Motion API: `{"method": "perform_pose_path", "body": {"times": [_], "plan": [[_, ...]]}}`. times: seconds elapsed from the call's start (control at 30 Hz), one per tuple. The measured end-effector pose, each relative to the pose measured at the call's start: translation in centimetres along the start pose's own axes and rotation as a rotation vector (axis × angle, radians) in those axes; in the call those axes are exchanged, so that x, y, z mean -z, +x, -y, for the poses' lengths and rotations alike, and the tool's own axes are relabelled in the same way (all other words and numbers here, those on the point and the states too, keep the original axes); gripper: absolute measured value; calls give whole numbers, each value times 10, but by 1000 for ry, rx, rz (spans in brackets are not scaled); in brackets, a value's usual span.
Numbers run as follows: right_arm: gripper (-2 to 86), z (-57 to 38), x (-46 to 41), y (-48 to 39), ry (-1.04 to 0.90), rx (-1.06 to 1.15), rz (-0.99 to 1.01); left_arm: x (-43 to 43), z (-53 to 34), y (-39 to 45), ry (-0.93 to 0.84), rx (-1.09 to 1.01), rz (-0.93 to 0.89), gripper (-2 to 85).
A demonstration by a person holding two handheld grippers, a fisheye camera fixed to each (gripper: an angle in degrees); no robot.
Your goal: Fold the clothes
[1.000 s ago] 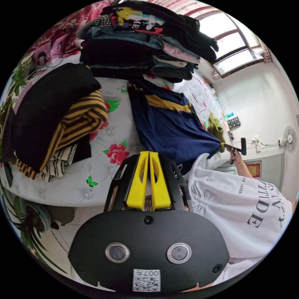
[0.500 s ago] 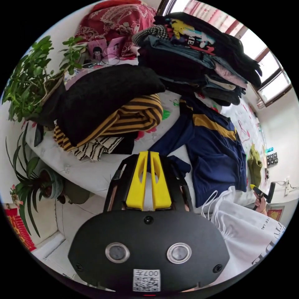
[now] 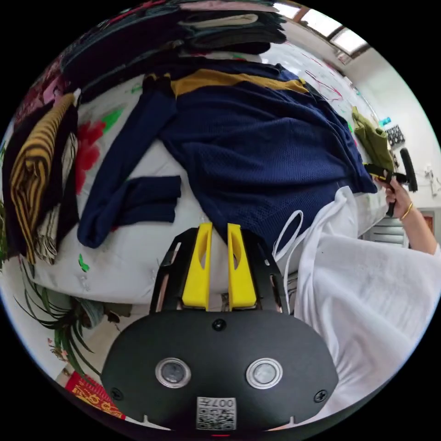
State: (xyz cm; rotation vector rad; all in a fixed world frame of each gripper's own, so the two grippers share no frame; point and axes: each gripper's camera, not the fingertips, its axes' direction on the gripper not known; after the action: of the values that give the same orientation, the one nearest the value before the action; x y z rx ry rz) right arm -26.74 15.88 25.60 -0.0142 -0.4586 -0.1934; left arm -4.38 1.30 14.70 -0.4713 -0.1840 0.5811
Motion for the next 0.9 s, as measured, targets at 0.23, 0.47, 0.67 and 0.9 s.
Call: {"method": "perform_pose_path", "body": {"times": [0.23,0.47,0.67,0.9], "plan": [[19,-24,187,46,651,-173,-173,-14,13,16,-70,-99,33,-4],[58,-59,166,30,486,94,-81,-24,8,6,-41,9,-46,-9],[85,-91,28,-50,83,439,-112,-32,9,5,-49,63,-61,-9],[75,-76,-15,-69,-31,586,-260,-39,13,13,-73,73,-23,-9]]}}
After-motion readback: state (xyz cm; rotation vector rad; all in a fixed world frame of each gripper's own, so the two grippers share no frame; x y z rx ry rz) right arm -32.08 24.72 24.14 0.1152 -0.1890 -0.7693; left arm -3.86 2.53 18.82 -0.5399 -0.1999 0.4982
